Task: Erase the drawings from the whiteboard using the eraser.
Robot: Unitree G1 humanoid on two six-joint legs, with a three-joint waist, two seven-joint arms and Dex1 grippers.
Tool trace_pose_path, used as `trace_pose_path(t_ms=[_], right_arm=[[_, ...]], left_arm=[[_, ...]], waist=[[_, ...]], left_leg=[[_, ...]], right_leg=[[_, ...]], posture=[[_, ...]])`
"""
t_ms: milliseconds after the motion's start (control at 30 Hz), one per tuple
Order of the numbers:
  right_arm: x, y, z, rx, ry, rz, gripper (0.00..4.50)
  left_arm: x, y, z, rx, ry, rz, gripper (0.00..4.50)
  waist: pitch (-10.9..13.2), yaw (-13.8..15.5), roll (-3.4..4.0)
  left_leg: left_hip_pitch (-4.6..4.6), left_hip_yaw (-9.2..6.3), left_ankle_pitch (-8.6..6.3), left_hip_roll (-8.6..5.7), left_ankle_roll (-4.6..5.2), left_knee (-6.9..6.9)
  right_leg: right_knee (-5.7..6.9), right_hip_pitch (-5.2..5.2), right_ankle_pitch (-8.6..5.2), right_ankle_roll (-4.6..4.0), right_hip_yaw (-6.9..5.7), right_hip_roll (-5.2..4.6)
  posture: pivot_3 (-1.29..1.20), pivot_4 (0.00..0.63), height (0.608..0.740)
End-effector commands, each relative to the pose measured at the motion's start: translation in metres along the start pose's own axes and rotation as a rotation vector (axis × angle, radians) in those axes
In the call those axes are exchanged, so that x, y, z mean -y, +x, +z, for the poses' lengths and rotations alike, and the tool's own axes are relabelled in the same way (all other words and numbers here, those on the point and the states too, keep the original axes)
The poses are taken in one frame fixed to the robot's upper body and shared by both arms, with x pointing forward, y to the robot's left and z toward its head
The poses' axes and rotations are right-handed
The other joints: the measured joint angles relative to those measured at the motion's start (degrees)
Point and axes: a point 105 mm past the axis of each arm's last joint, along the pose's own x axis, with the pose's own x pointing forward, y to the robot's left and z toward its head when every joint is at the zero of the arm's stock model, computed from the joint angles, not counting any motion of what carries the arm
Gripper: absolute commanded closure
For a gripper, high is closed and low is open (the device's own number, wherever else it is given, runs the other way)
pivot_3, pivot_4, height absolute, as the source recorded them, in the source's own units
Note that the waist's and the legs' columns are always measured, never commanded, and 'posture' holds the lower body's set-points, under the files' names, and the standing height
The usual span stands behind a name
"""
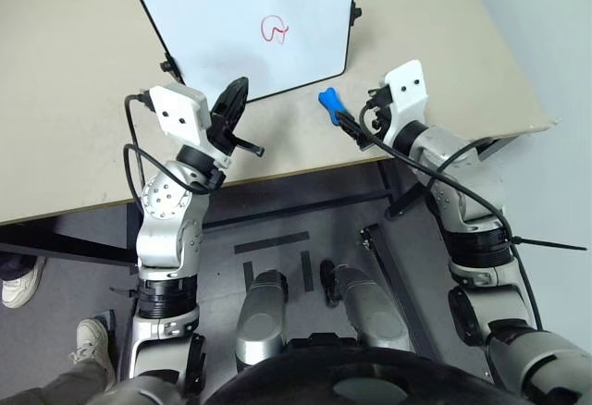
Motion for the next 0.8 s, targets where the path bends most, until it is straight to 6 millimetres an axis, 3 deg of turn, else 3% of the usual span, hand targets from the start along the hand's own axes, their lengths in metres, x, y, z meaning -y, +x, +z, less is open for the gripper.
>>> trace_pose_path(t_ms=[33, 333, 467, 800], right_arm=[[0.002, -0.001, 0.016, 0.061, -0.023, -0.009, 0.17], [-0.003, 0.002, 0.013, 0.061, -0.027, 0.01, 0.17], [-0.007, 0.001, 0.017, 0.061, -0.036, 0.037, 0.17], [0.0, 0.002, 0.02, 0.068, -0.051, -0.002, 0.17]], left_arm=[[0.001, 0.003, 0.011, 0.046, 0.024, -0.005, 4.5], [0.002, 0.001, 0.005, 0.03, 0.042, -0.005, 4.5], [-0.003, 0.0, 0.011, 0.035, 0.056, -0.001, 4.5], [-0.001, 0.001, 0.012, 0.025, 0.062, -0.023, 4.5]], waist=[[0.0, 0.0, 0.0], [0.0, 0.0, 0.0], [0.0, 0.0, 0.0], [0.0, 0.0, 0.0]], left_leg=[[0.0, 0.0, 0.0, 0.0, 0.0, 0.0], [0.0, 0.0, 0.0, 0.0, 0.0, -0.01], [0.0, 0.0, 0.0, 0.0, 0.0, -0.01], [-0.01, 0.0, 0.0, 0.0, 0.0, -0.01]], right_leg=[[0.0, 0.0, 0.0, 0.0, 0.0, 0.0], [0.0, 0.0, 0.0, 0.0, 0.0, 0.0], [0.0, 0.0, 0.0, 0.0, 0.0, 0.0], [-0.01, 0.0, -0.02, -0.02, 0.0, 0.0]], posture=[[0.0, 0.15, 0.74], [0.0, 0.15, 0.74], [0.0, 0.15, 0.74], [0.0, 0.15, 0.74]])
